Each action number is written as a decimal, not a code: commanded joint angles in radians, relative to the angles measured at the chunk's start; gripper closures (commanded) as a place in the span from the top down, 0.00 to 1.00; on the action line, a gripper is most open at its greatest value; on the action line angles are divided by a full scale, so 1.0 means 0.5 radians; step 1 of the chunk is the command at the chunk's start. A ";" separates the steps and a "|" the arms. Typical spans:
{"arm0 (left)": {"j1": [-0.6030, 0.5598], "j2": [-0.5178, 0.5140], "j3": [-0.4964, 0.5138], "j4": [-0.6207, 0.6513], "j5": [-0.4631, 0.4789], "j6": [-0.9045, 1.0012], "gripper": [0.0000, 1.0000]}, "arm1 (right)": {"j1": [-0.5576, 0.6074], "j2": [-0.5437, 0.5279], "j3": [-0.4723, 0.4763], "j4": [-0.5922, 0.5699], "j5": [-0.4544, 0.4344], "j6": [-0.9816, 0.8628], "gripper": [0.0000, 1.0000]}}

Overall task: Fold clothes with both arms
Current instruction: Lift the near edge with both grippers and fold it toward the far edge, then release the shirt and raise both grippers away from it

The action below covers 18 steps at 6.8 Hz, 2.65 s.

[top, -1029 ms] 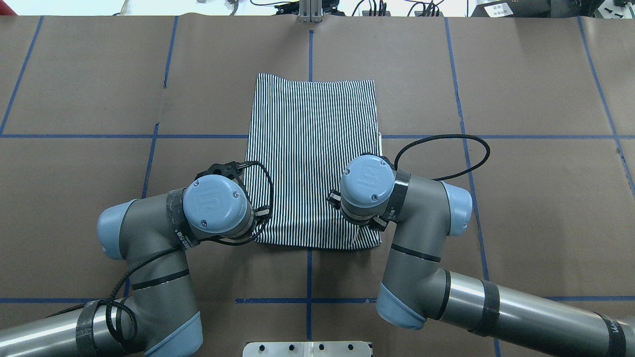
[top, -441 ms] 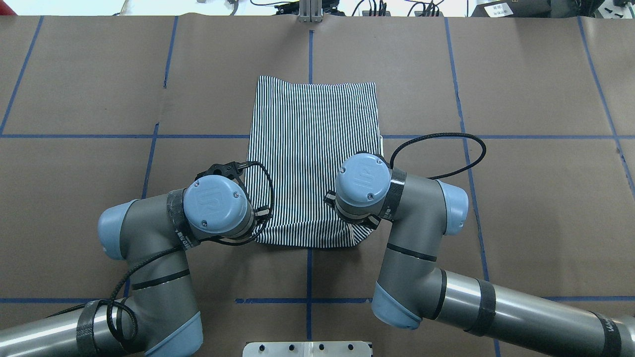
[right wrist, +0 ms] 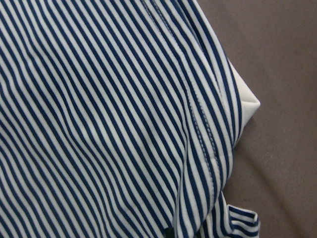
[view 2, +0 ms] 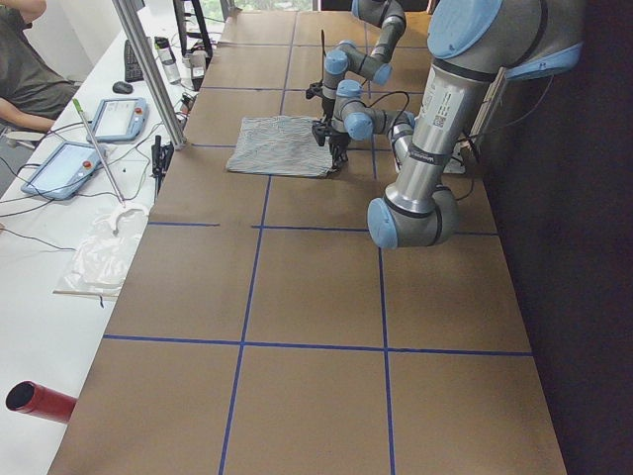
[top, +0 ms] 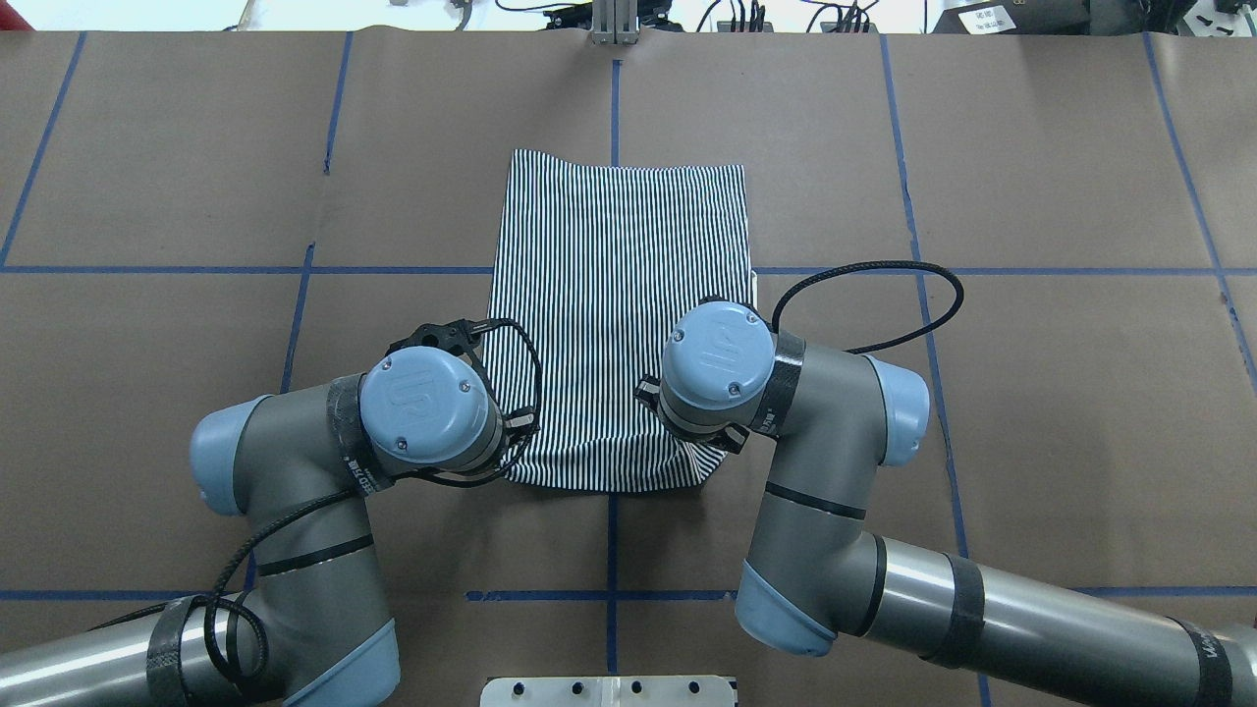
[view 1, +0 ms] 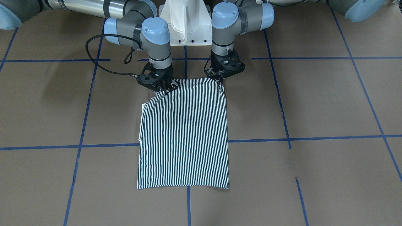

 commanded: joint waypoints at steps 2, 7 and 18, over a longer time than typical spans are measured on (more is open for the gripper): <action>0.199 0.204 -0.397 0.017 -0.006 -0.026 0.00 | -0.093 -0.269 0.430 0.003 0.079 -0.002 0.00; 0.241 0.196 -0.447 0.011 -0.012 -0.115 0.00 | -0.131 -0.329 0.509 0.189 0.046 -0.060 0.00; -0.754 -0.274 0.954 -1.001 -0.137 0.197 1.00 | 0.749 0.607 -1.280 0.777 0.223 -0.856 1.00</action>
